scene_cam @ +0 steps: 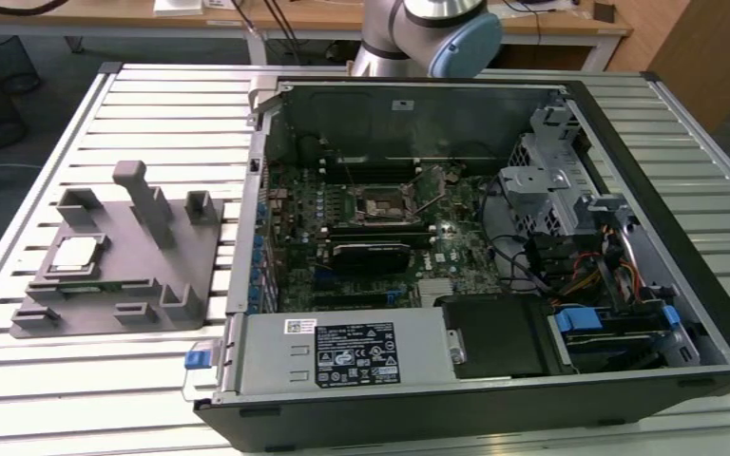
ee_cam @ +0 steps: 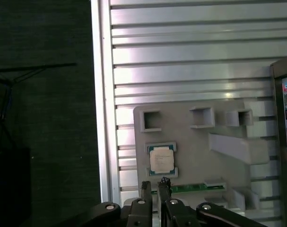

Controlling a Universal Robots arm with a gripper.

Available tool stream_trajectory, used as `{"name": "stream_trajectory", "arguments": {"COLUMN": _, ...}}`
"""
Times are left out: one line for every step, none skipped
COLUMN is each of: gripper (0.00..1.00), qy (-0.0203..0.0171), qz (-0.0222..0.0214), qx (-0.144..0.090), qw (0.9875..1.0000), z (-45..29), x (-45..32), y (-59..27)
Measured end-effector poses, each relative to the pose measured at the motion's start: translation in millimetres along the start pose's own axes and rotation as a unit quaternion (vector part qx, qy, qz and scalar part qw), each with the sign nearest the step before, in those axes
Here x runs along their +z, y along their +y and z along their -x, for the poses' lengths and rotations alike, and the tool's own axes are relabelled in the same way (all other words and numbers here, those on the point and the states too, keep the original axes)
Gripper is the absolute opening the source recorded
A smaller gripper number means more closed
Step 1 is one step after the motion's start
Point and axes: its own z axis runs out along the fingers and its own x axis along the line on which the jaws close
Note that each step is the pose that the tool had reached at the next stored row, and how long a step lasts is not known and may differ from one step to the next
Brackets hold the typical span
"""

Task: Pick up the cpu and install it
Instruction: 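Pick up the cpu and move it towards the insertion slot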

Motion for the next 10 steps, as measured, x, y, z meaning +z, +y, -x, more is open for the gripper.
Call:
{"name": "stream_trajectory", "arguments": {"gripper": 0.23, "qy": -0.0001, "qz": 0.0001, "qx": 0.000, "qw": 1.0000, "z": 0.5, "x": 2.0, "y": 0.5}}
{"name": "stream_trajectory", "arguments": {"gripper": 0.23, "qy": -0.0001, "qz": 0.0001, "qx": 0.000, "qw": 1.0000, "z": 0.8, "x": 4.0, "y": 0.9}}
{"name": "stream_trajectory", "arguments": {"gripper": 0.29, "qy": -0.0001, "qz": 0.0001, "qx": 0.000, "qw": 1.0000, "z": 0.9, "x": 5.8, "y": 1.1}}
{"name": "stream_trajectory", "arguments": {"gripper": 0.35, "qy": -0.0002, "qz": 0.0001, "qx": 0.000, "qw": 1.0000, "z": 1.0, "x": 7.7, "y": 1.2}}
{"name": "stream_trajectory", "arguments": {"gripper": 0.41, "qy": -0.0001, "qz": 0.0000, "qx": 0.000, "qw": 1.0000, "z": 1.0, "x": 9.5, "y": 1.3}}
{"name": "stream_trajectory", "arguments": {"gripper": 0.41, "qy": -0.0001, "qz": 0.0000, "qx": 0.000, "qw": 1.0000, "z": 1.0, "x": 11.2, "y": 1.3}}
{"name": "stream_trajectory", "arguments": {"gripper": 0.47, "qy": -0.0001, "qz": -0.0001, "qx": 0.000, "qw": 1.0000, "z": 1.1, "x": 13.0, "y": 1.2}}
{"name": "stream_trajectory", "arguments": {"gripper": 0.53, "qy": -0.0001, "qz": -0.0002, "qx": 0.000, "qw": 1.0000, "z": 1.2, "x": 14.8, "y": 1.2}}
{"name": "stream_trajectory", "arguments": {"gripper": 0.53, "qy": -0.0001, "qz": -0.0005, "qx": 0.000, "qw": 1.0000, "z": 1.3, "x": 16.6, "y": 1.2}}
{"name": "stream_trajectory", "arguments": {"gripper": 0.58, "qy": -0.0001, "qz": -0.0009, "qx": 0.000, "qw": 1.0000, "z": 1.4, "x": 18.4, "y": 1.1}}
